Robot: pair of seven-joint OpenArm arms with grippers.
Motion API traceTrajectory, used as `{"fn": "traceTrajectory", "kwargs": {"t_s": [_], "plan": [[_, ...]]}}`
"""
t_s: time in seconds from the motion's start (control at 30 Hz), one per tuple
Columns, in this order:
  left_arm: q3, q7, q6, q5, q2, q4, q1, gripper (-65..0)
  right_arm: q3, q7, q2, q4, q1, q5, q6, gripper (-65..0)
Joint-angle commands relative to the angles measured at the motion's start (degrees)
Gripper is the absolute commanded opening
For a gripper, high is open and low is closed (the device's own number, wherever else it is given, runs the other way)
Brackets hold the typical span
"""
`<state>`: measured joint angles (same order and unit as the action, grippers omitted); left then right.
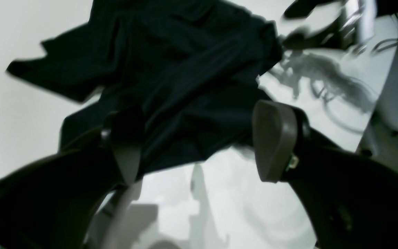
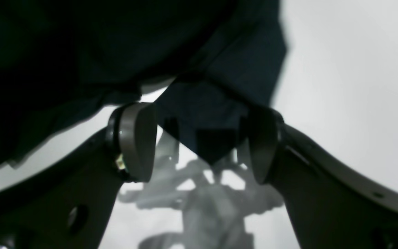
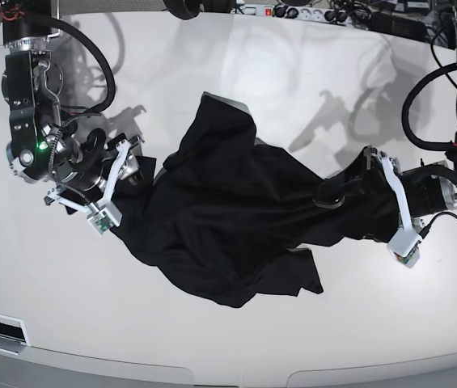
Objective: Layout the t-shirt on the table in an organized manner, then fold the t-shirt properly
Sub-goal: 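Lower the stretched shirt onto the table and release both grippers, then regrasp the shirt with the left gripper near the right gripper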
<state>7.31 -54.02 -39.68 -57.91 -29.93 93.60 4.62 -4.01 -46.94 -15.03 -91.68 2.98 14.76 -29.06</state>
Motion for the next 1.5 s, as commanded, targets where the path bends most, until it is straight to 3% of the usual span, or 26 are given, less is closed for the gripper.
{"fn": "traceTrajectory", "kwargs": {"t_s": [0.0, 0.13, 0.23, 0.4, 0.53, 0.63, 0.73, 0.93, 1.07, 1.2, 1.3, 1.33, 1.37, 1.47], "plan": [[0.63, 0.90, -0.32, -1.11, -0.48, 0.74, 0.61, -15.6, 0.26, 2.86, -0.22, 1.27, -0.92, 0.20, 0.11, -21.9], [0.63, 0.79, -0.32, -1.38, -0.37, 0.74, -1.16, -15.6, 0.26, 10.16, -0.22, 8.26, -0.96, -3.65, 3.91, -21.9], [0.63, 0.57, -0.32, -3.87, -0.33, 0.74, -2.45, -15.6, 0.26, 10.97, -0.22, 11.87, -1.33, -4.17, 3.32, -24.7], [0.59, -2.32, -0.32, -7.72, 1.73, 0.74, -4.55, -15.6, 0.26, 12.26, -0.15, 15.89, -2.78, -4.35, 2.54, -38.8], [-1.70, -2.82, -0.32, -8.98, 4.63, 0.74, -7.63, -15.6, 0.26, 11.93, -0.07, 16.15, -4.52, -4.37, 2.64, -63.2], [-4.94, -2.56, -0.32, -7.45, 7.78, 0.74, -8.92, -15.6, 0.26, 10.27, -0.07, 16.15, -6.51, -4.33, 2.64, -65.0], [-8.13, 0.39, -0.13, -0.11, 11.47, 0.74, -10.51, -15.6, 0.26, 8.70, -0.09, 16.15, -7.76, -4.35, 2.32, -63.0], [-13.51, 9.55, 13.77, 20.79, 18.93, 0.74, -12.39, -15.6, 0.26, 8.20, -0.09, 16.15, -8.20, -4.33, 1.86, -60.5], [-17.05, 13.25, 20.76, 31.93, 23.58, 0.72, -12.41, -15.6, 0.26, 8.11, -0.09, 16.15, -8.37, -4.35, 1.99, -60.2], [-19.04, 14.60, 26.88, 39.06, 27.23, 0.68, -12.39, -15.6, 0.26, 6.71, -0.09, 16.15, -8.39, -4.33, 0.15, -60.0], [-19.30, 14.62, 28.48, 40.68, 30.08, -0.31, -12.37, -16.6, 0.26, 6.80, -0.09, 16.15, -8.39, -4.31, 0.09, -60.0], [-19.30, 14.62, 29.20, 41.62, 30.45, -0.98, -12.39, -20.3, 0.26, 6.82, -0.11, 16.15, -8.41, -4.33, 0.11, -60.1], [-19.30, 14.62, 30.36, 42.34, 30.77, -1.77, -12.39, -28.0, 0.26, 6.97, -0.11, 16.15, -8.46, -4.31, 0.11, -60.1], [-19.30, 14.60, 34.12, 44.59, 30.91, -2.91, -12.39, -65.0, 0.26, 8.31, -0.26, 16.15, -8.68, -4.33, -0.17, -62.7]]}}
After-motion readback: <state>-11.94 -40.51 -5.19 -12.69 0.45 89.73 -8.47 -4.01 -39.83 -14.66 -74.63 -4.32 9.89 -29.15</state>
